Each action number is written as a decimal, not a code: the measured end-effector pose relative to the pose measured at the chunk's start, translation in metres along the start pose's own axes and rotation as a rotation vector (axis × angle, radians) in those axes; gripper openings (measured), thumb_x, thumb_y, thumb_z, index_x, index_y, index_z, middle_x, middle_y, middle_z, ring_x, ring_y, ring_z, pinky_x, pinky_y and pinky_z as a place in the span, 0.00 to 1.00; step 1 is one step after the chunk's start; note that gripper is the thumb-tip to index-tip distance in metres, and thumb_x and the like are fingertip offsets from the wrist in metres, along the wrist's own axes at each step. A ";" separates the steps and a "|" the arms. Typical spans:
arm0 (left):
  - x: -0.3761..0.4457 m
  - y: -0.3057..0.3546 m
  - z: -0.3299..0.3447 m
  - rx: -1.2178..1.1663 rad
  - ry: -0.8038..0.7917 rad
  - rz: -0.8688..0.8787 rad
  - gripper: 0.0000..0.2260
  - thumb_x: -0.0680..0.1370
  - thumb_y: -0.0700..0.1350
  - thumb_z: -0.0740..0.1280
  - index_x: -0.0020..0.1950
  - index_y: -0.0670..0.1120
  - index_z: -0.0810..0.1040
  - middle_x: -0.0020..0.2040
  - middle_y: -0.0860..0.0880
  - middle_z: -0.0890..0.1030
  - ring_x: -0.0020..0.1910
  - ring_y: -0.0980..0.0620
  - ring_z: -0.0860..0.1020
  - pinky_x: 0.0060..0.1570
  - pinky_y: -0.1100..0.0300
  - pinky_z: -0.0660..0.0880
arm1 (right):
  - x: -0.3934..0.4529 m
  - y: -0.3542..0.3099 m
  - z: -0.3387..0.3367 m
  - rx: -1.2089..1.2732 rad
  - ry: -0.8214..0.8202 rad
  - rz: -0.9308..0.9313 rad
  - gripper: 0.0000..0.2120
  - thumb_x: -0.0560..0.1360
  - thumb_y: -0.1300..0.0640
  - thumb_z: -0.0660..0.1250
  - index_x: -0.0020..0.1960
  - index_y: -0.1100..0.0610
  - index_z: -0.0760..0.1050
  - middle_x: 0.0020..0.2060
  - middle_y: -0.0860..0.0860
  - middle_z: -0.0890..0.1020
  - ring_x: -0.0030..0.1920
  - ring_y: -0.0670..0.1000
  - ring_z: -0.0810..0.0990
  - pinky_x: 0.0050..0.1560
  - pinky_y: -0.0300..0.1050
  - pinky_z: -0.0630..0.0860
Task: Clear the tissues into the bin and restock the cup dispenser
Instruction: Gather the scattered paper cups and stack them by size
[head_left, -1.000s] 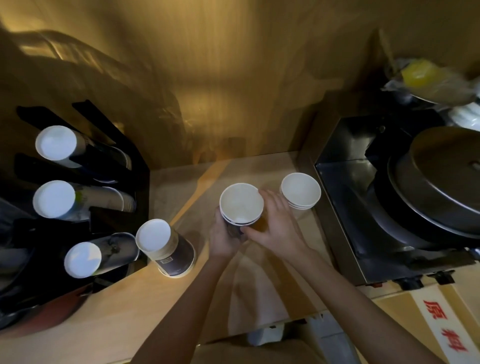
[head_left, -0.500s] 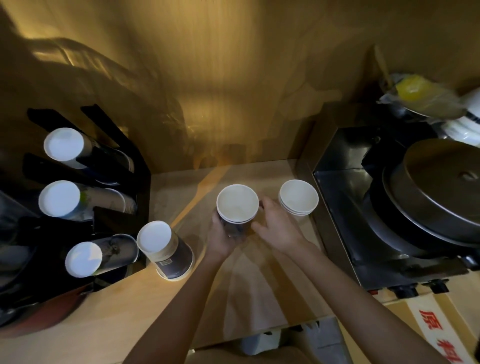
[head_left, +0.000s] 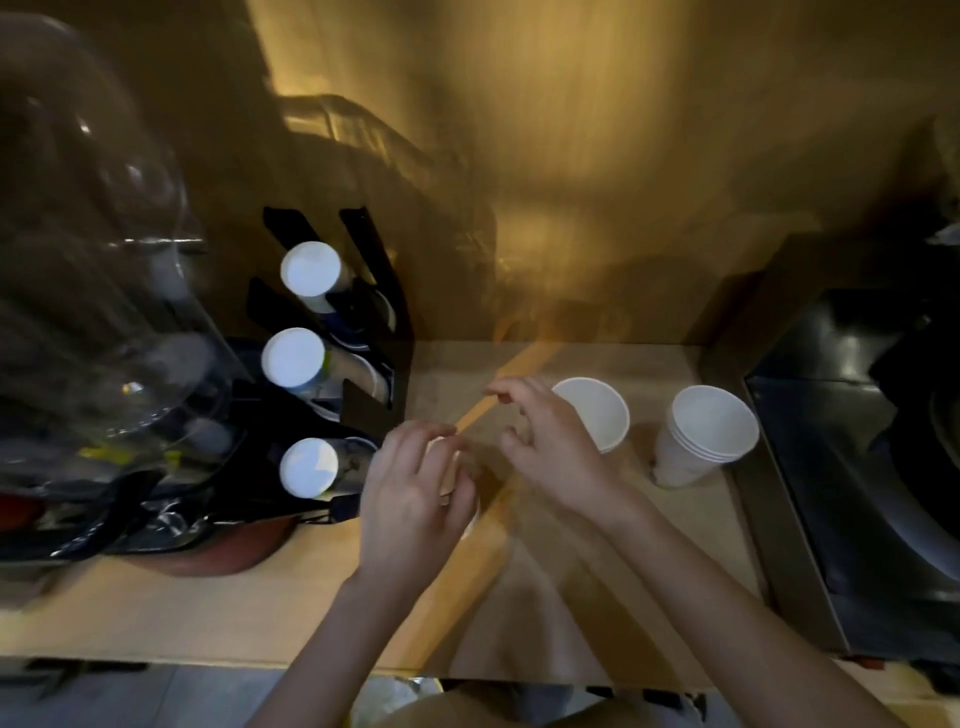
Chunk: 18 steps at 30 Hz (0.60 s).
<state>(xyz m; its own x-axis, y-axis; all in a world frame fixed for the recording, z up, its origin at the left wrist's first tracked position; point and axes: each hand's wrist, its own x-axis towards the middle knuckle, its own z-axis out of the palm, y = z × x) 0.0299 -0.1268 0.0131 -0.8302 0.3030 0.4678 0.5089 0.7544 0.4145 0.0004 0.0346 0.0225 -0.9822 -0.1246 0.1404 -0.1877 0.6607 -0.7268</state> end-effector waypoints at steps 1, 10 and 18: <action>-0.003 -0.009 -0.004 0.012 -0.010 -0.046 0.12 0.72 0.43 0.64 0.53 0.40 0.77 0.54 0.41 0.79 0.56 0.44 0.75 0.56 0.52 0.73 | 0.001 0.000 0.008 -0.013 -0.075 0.010 0.26 0.69 0.63 0.65 0.66 0.54 0.66 0.63 0.53 0.73 0.61 0.53 0.74 0.58 0.41 0.68; -0.032 -0.035 0.018 -0.246 -0.303 -0.409 0.33 0.74 0.33 0.62 0.75 0.43 0.50 0.74 0.43 0.61 0.74 0.47 0.60 0.68 0.66 0.55 | 0.002 0.007 0.070 0.010 -0.272 0.078 0.39 0.69 0.50 0.71 0.72 0.48 0.52 0.69 0.51 0.67 0.67 0.52 0.66 0.63 0.44 0.66; -0.032 -0.042 0.034 -0.430 -0.273 -0.531 0.24 0.75 0.43 0.65 0.70 0.50 0.62 0.60 0.58 0.69 0.58 0.61 0.69 0.53 0.68 0.66 | 0.002 0.008 0.049 0.145 -0.143 0.136 0.35 0.63 0.48 0.75 0.65 0.46 0.62 0.60 0.47 0.75 0.60 0.49 0.72 0.57 0.43 0.73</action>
<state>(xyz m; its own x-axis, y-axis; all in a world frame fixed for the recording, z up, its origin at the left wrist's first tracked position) 0.0277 -0.1484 -0.0457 -0.9882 0.1367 -0.0686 0.0204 0.5622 0.8268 -0.0034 0.0029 -0.0158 -0.9868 -0.1526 -0.0545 -0.0421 0.5663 -0.8231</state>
